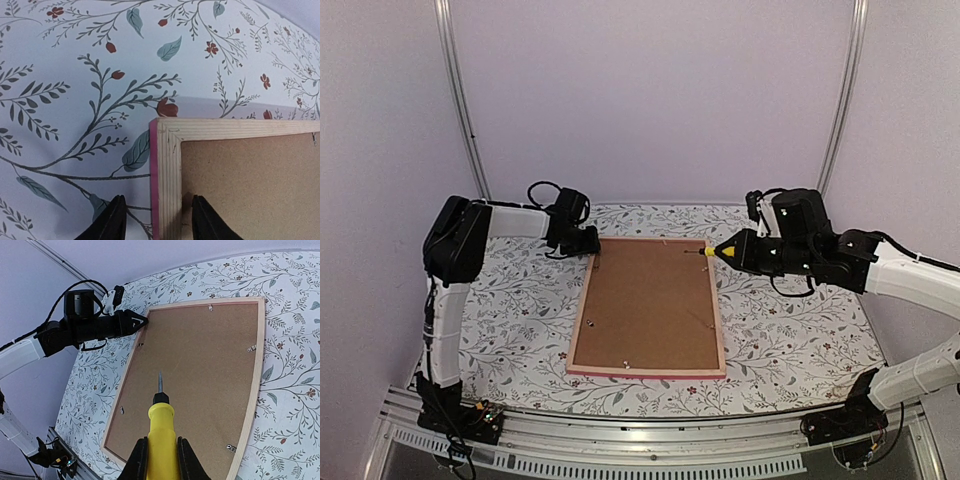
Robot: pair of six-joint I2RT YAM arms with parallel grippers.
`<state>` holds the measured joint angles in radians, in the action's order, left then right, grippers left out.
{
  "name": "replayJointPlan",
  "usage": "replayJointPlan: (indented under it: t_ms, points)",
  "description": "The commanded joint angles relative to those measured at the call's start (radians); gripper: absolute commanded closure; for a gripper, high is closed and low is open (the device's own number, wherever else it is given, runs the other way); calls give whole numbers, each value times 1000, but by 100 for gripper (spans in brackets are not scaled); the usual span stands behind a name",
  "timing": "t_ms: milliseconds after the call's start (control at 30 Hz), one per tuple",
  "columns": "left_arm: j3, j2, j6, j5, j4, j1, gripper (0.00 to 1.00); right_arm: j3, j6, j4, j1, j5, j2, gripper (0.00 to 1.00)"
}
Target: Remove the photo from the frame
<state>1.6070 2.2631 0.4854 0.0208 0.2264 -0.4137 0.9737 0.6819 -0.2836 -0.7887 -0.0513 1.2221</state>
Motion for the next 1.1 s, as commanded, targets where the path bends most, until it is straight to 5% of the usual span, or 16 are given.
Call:
replayJointPlan:
  t_ms: [0, 300, 1067]
  points:
    - [58, 44, -27, 22, 63, 7, 58, -9, -13, -11, 6, -30, -21, 100]
    - [2, 32, -2, 32, 60, -22, 82, -8, -19, -12, 6, -32, -14, 100]
    - [-413, -211, 303, 47, -90, -184, 86, -5, -70, -35, -10, 83, 135, 100]
